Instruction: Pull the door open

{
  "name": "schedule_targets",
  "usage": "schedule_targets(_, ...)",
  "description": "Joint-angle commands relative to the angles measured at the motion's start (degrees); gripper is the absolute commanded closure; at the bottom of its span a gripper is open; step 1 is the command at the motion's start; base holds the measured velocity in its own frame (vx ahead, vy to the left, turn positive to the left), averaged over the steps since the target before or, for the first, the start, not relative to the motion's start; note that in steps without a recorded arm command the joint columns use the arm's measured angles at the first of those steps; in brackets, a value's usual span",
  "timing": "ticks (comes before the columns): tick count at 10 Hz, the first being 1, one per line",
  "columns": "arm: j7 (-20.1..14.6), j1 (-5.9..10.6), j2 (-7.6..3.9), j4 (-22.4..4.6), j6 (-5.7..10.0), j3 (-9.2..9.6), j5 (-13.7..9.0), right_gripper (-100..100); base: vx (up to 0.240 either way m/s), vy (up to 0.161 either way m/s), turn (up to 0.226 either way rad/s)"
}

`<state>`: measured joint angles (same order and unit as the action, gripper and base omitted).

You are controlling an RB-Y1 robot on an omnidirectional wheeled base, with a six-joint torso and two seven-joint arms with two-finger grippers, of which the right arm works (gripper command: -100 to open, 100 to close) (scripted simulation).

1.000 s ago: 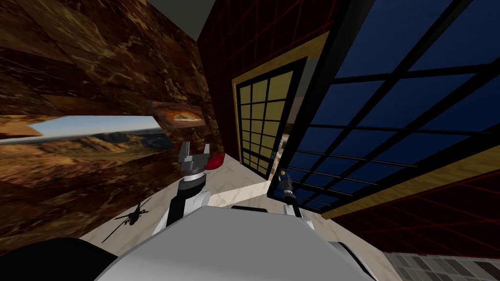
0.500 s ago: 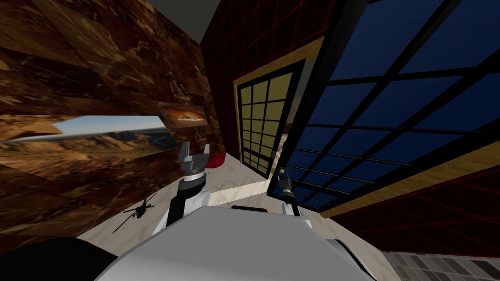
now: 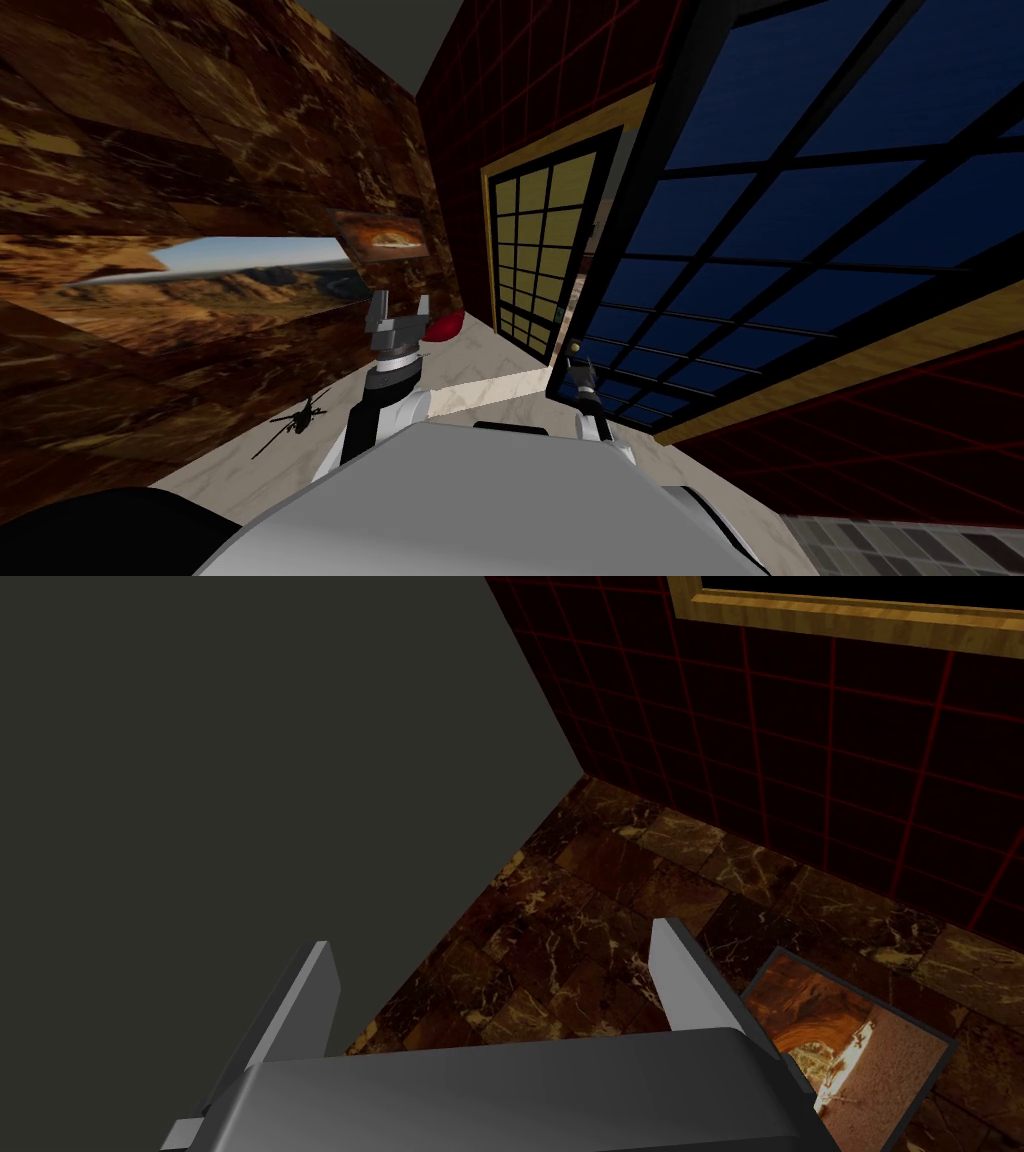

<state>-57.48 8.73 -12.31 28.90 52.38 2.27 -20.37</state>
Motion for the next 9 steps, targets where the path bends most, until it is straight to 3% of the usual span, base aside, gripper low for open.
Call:
schedule_targets(1,-2.08,-0.02,0.14,0.25,-0.2,0.19,-0.48,-100,-0.062,-0.023,0.018)
schedule_targets(9,-13.62,0.66,0.94,0.65,-1.07,1.74,-4.03,-100,-0.06,-0.018,0.031)
